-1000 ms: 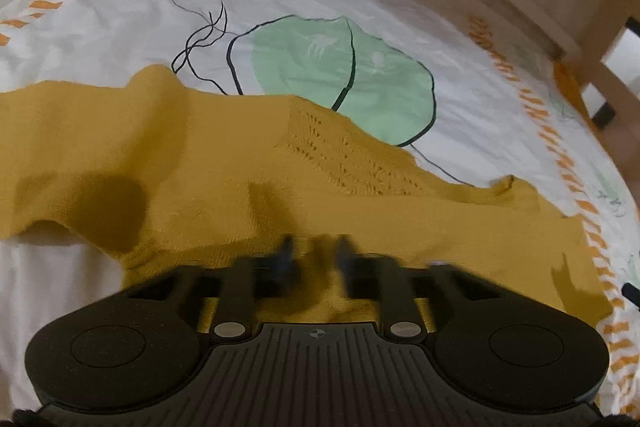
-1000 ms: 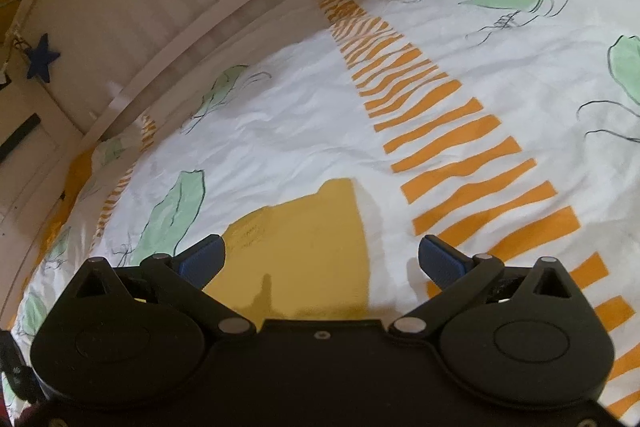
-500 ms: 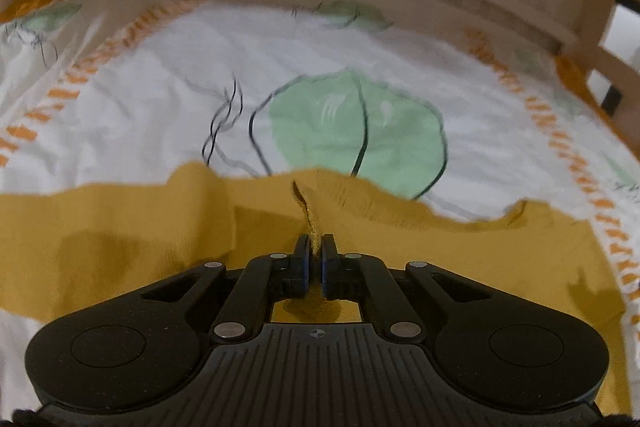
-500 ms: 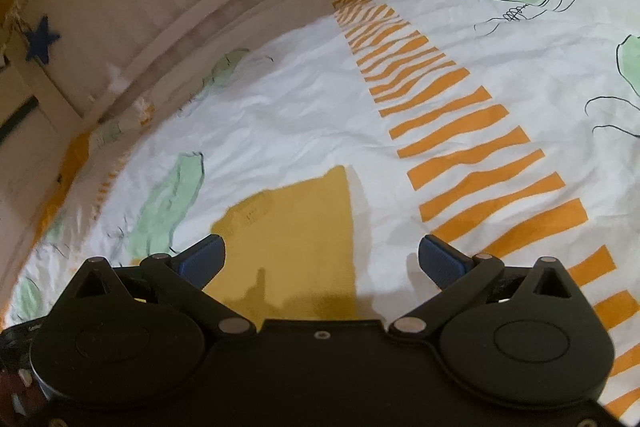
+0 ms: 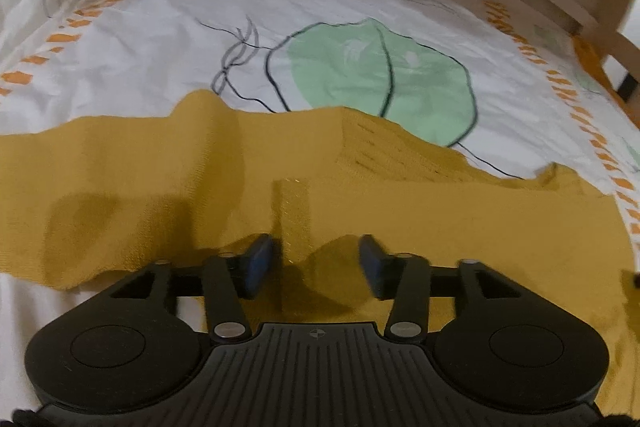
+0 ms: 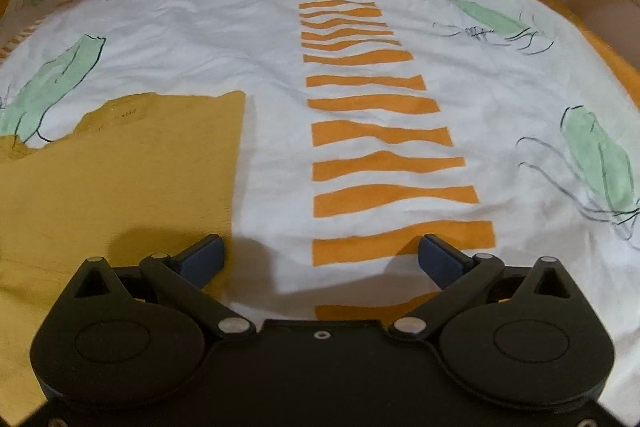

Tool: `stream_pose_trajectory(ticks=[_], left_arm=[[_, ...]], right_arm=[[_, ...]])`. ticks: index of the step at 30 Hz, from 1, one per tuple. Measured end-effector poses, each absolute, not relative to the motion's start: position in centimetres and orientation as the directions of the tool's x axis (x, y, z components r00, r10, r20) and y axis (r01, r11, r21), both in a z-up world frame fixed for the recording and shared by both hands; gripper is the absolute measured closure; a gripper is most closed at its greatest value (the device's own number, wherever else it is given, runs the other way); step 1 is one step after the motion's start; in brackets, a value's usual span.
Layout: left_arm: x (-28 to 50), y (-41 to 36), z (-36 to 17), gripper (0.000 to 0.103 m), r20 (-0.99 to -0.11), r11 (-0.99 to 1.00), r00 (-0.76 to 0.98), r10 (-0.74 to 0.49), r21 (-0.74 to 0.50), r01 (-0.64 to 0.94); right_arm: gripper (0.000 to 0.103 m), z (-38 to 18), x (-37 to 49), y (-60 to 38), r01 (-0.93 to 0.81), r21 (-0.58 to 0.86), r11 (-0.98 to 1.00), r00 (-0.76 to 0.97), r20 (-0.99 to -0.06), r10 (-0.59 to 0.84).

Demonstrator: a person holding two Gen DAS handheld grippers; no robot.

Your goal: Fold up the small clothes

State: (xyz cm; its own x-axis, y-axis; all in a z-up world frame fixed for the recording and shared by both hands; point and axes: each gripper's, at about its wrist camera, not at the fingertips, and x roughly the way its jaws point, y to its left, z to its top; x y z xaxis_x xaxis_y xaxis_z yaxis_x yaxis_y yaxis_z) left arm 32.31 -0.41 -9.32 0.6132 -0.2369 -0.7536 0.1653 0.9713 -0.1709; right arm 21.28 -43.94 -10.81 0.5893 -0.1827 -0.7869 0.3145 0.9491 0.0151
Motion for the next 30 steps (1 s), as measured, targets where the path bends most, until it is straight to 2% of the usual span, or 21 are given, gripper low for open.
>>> stream_pose_trajectory(ticks=[1, 3, 7, 10, 12, 15, 25, 30], left_arm=[[32.2, -0.4, -9.2, 0.046, -0.754, 0.968, 0.607, -0.250, -0.179, 0.177], [32.0, -0.3, -9.1, 0.030, -0.759, 0.963, 0.593, -0.268, -0.187, 0.196], [31.1, 0.1, -8.6, 0.023, -0.753, 0.958, 0.593, -0.284, -0.204, 0.200], [30.2, 1.3, -7.7, 0.014, -0.735, 0.959, 0.615, -0.284, -0.216, 0.185], [29.7, 2.5, -7.1, 0.013, -0.724, 0.960, 0.631, -0.278, -0.217, 0.174], [29.5, 4.4, -6.2, 0.013, -0.724, 0.969, 0.644, -0.248, -0.197, 0.152], [30.3, 14.6, -3.8, 0.012, -0.720, 0.970, 0.684, -0.119, -0.232, -0.075], [30.7, 19.6, -2.7, 0.012, -0.717, 0.966, 0.696, -0.016, -0.190, -0.173]], right_arm=[[0.000, -10.7, 21.2, -44.0, 0.316, 0.013, 0.949, 0.590, -0.786, -0.186], [0.000, -10.4, 21.2, -44.2, 0.327, 0.042, 0.944, 0.602, -0.779, -0.174], [0.000, -8.7, 20.6, -44.9, 0.325, 0.186, 0.927, 0.702, -0.704, -0.105], [0.000, -7.5, 19.9, -45.2, 0.264, 0.363, 0.893, 0.792, -0.611, 0.014], [0.000, -7.2, 19.8, -45.1, 0.194, 0.492, 0.849, 0.826, -0.549, 0.129], [0.000, -7.4, 20.3, -44.1, 0.116, 0.590, 0.799, 0.831, -0.498, 0.247], [0.000, -7.5, 21.5, -37.4, -0.057, 0.637, 0.769, 0.775, -0.458, 0.436], [0.000, -7.2, 21.1, -34.4, -0.135, 0.626, 0.768, 0.759, -0.433, 0.486]])
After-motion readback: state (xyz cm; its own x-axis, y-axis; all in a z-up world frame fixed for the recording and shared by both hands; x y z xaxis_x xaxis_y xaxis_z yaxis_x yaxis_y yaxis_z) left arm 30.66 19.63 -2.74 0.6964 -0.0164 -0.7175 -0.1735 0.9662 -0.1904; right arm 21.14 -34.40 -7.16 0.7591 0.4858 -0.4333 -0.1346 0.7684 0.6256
